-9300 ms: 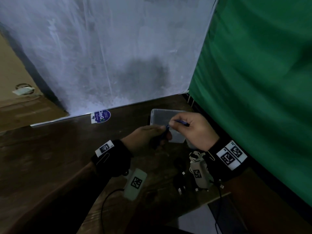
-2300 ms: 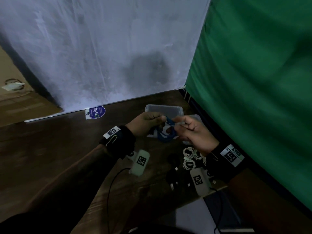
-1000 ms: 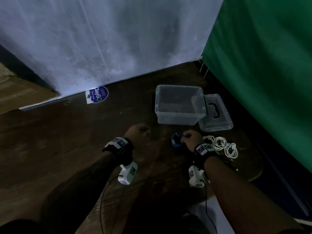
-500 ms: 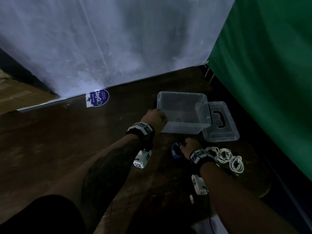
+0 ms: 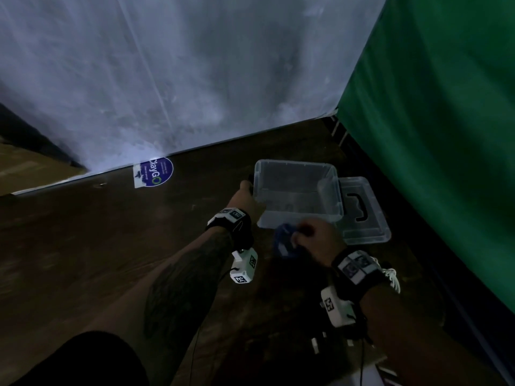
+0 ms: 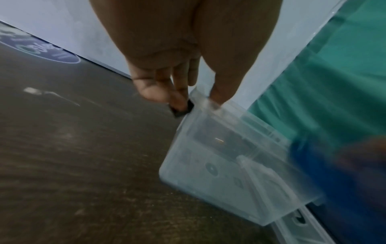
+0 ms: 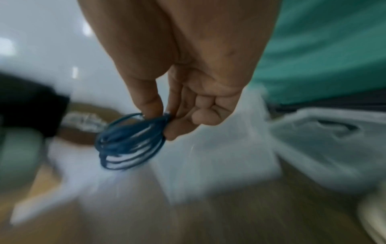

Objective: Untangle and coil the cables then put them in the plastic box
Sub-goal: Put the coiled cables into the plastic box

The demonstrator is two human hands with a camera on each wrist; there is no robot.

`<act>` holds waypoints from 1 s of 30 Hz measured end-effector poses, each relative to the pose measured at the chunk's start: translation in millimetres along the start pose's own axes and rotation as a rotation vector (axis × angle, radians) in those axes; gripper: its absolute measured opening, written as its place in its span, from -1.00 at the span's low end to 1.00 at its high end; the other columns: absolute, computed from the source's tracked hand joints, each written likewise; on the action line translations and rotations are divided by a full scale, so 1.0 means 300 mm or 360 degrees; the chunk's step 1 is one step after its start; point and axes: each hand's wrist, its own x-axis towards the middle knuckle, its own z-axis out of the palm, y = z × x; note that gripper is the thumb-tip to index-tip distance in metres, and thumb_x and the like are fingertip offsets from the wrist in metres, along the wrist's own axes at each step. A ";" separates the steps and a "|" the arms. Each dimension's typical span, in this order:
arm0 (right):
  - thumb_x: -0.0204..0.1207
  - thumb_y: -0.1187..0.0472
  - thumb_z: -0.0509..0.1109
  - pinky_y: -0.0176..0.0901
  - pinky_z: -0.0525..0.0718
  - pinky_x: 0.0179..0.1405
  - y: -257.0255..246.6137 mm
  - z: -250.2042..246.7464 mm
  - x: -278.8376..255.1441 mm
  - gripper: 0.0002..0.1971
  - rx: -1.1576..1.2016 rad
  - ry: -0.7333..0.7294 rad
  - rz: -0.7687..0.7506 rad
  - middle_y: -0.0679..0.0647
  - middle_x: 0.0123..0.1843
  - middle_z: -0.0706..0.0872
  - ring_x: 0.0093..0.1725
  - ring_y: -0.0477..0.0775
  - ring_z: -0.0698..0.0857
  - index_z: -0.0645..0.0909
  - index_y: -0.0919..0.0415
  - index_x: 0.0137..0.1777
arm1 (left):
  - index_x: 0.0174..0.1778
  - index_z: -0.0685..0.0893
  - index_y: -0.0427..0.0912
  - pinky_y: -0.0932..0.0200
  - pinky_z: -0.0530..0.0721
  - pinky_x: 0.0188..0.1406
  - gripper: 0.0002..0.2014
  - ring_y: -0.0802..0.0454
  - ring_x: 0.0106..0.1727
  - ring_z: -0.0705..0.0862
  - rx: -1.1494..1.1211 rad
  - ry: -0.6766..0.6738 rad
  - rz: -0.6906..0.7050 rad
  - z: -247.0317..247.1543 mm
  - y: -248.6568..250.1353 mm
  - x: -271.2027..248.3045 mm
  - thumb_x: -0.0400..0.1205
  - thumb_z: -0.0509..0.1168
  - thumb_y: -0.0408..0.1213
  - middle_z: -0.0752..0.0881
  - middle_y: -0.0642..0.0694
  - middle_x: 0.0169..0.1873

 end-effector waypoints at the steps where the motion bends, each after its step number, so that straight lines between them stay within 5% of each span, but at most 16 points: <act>1: 0.51 0.18 0.50 -0.09 0.63 -0.12 -0.022 -0.037 0.012 -0.87 0.0129 0.0103 0.0008 0.01 -0.14 0.73 -0.10 0.07 0.71 0.61 -0.02 -0.20 | 0.41 0.33 -0.03 -0.11 0.71 0.08 -0.44 -0.12 0.09 0.67 0.0028 -0.0062 0.0014 0.001 -0.001 -0.005 0.53 0.40 -0.23 0.63 -0.12 0.21; 4: 0.51 0.23 0.51 -0.22 0.53 -0.31 -0.082 -0.122 0.080 -0.84 0.0161 0.0420 0.0011 0.02 -0.19 0.66 -0.22 -0.03 0.63 0.55 0.13 -0.10 | 0.51 0.30 0.01 -0.12 0.69 0.15 -0.37 -0.11 0.15 0.67 0.0088 -0.0138 0.0084 0.004 -0.024 -0.039 0.54 0.39 -0.21 0.63 -0.11 0.27; 6: 0.52 0.23 0.48 -0.25 0.42 -0.39 -0.107 -0.135 0.137 -0.84 -0.0020 0.0422 0.0061 0.03 -0.23 0.60 -0.25 0.02 0.58 0.52 0.18 -0.08 | 0.50 0.31 0.02 -0.06 0.71 0.10 -0.41 -0.08 0.12 0.68 0.0061 -0.0149 0.0094 0.006 -0.048 -0.064 0.57 0.36 -0.22 0.64 -0.09 0.23; 9: 0.54 0.29 0.44 -0.16 0.54 -0.26 -0.114 -0.084 0.217 -0.87 -0.0279 0.0212 0.0155 0.07 -0.20 0.62 -0.11 0.14 0.66 0.52 0.14 -0.13 | 0.44 0.36 0.04 0.08 0.69 -0.07 -0.50 -0.01 0.03 0.68 0.0031 -0.0152 0.0090 0.018 -0.088 -0.105 0.59 0.32 -0.23 0.64 -0.05 0.16; 13: 0.57 0.32 0.41 0.02 0.69 0.11 -0.124 0.021 0.266 -0.94 -0.0622 -0.0161 0.0229 0.23 0.09 0.72 0.17 0.27 0.69 0.62 0.19 -0.01 | 0.40 0.39 0.05 0.29 0.59 -0.29 -0.52 0.13 -0.07 0.66 -0.0054 -0.0134 0.0114 0.034 -0.130 -0.145 0.58 0.34 -0.23 0.65 0.00 0.12; 16: 0.62 0.21 0.36 0.07 0.63 0.32 -0.109 0.084 0.269 -0.77 -0.0843 -0.0483 0.0235 0.22 0.28 0.70 0.29 0.26 0.66 0.66 0.23 0.23 | 0.39 0.40 0.05 0.28 0.61 -0.28 -0.53 0.17 -0.08 0.65 -0.0118 -0.0114 0.0076 0.042 -0.154 -0.166 0.58 0.36 -0.23 0.65 0.02 0.10; 18: 0.64 0.10 0.30 0.11 0.60 0.34 -0.101 0.112 0.260 -0.77 -0.0860 -0.0663 0.0209 0.14 0.24 0.69 0.24 0.23 0.65 0.68 0.12 0.19 | 0.38 0.41 0.05 0.18 0.67 -0.18 -0.54 0.14 -0.05 0.67 -0.0158 -0.0107 0.0037 0.045 -0.164 -0.167 0.58 0.36 -0.22 0.65 0.02 0.08; 21: 0.64 0.09 0.24 0.10 0.55 0.31 -0.098 0.130 0.250 -0.77 -0.0771 -0.0797 0.0189 0.10 0.21 0.66 0.27 0.21 0.62 0.66 0.11 0.17 | 0.30 0.49 0.01 0.17 0.68 -0.22 -0.62 0.15 -0.08 0.65 -0.0165 -0.0121 -0.0027 0.047 -0.165 -0.162 0.59 0.37 -0.21 0.63 0.04 0.00; 25: 0.64 0.27 0.32 0.04 0.54 0.31 -0.107 0.072 0.191 -0.79 -0.0281 -0.0451 0.0108 0.19 0.26 0.69 0.29 0.20 0.63 0.64 0.28 0.23 | 0.13 0.58 -0.09 -0.17 0.79 -0.07 -0.75 -0.09 -0.06 0.73 -0.0203 -0.0079 -0.0137 0.058 -0.153 -0.164 0.57 0.40 -0.19 0.67 -0.10 -0.02; 30: 0.61 0.18 0.41 -0.12 0.66 -0.13 -0.119 -0.087 -0.010 -0.93 0.0276 -0.0275 -0.0001 0.03 -0.17 0.80 -0.19 -0.03 0.74 0.71 0.10 -0.07 | 0.14 0.55 -0.12 -0.16 0.81 -0.13 -0.73 -0.13 -0.08 0.76 -0.0227 -0.0074 -0.0190 0.060 -0.140 -0.177 0.58 0.41 -0.19 0.68 -0.14 -0.01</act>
